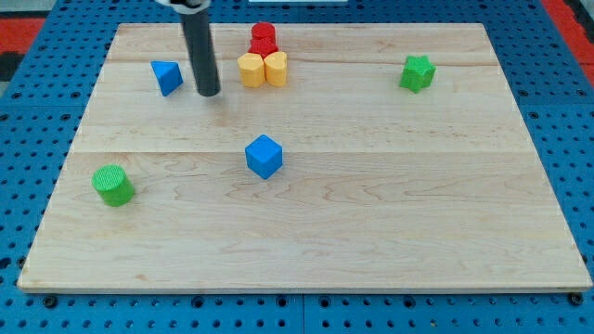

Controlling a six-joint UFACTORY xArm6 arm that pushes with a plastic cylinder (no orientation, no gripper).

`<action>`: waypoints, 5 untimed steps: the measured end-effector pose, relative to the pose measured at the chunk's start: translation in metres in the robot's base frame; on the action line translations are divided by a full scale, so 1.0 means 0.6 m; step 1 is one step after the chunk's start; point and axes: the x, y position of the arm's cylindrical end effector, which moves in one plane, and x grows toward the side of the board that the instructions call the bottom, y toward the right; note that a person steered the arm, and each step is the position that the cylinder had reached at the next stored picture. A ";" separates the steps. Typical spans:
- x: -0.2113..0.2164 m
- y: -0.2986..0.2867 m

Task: Move the blue triangle to the top of the blue cube

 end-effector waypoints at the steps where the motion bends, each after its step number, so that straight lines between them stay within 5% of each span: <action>1: -0.052 -0.052; 2: -0.126 -0.058; 3: -0.111 -0.122; 5: 0.026 0.015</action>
